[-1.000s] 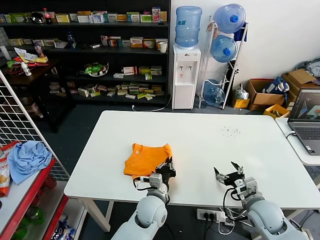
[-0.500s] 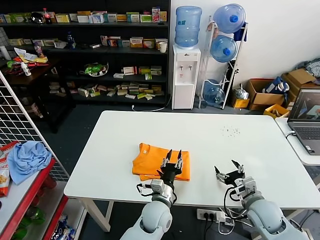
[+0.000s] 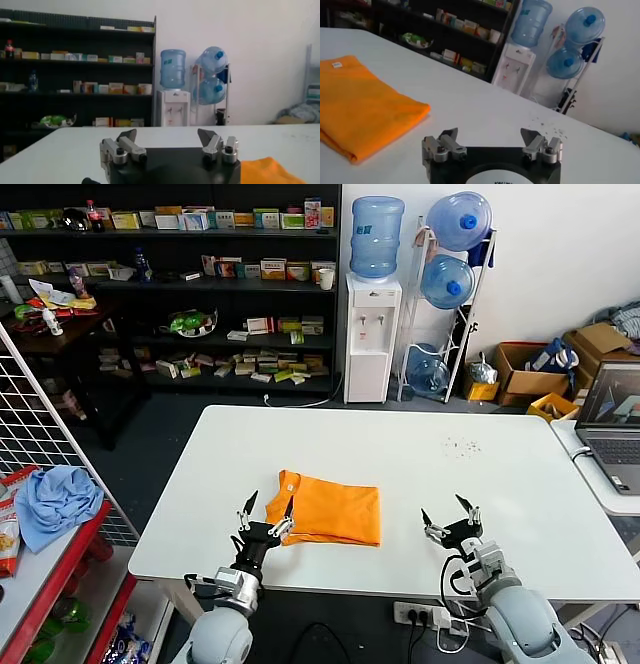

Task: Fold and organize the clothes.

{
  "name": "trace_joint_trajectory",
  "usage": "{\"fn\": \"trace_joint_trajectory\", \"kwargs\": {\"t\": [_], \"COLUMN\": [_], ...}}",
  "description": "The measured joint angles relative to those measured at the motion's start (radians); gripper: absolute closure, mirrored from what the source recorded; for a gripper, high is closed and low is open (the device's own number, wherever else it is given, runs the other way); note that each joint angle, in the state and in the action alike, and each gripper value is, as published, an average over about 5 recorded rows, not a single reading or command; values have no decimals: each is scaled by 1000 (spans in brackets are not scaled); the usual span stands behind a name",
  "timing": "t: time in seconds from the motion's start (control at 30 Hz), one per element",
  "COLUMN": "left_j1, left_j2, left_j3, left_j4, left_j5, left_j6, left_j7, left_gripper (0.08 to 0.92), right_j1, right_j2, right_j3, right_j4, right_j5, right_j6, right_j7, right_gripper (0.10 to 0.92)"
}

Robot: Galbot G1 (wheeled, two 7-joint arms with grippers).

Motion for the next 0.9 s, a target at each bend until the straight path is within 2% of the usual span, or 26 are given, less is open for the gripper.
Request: {"fn": "trace_joint_trajectory", "kwargs": {"t": [0.37, 0.9], "left_j1": [91, 155], "left_j2": [80, 102], "left_j3": [-125, -224], "left_j4": [-39, -152], "left_j5": [50, 33], "left_j6": [4, 129], "left_j7": [14, 76], "left_gripper": [177, 177], "right_j1": [-5, -35], "right_j2": [47, 109], "right_j3": [65, 90], "right_j4": [-2, 7], "right_j5": [-9, 25], "right_j6": [48, 31], "right_j7": [-34, -56], "right_gripper": [203, 203]}}
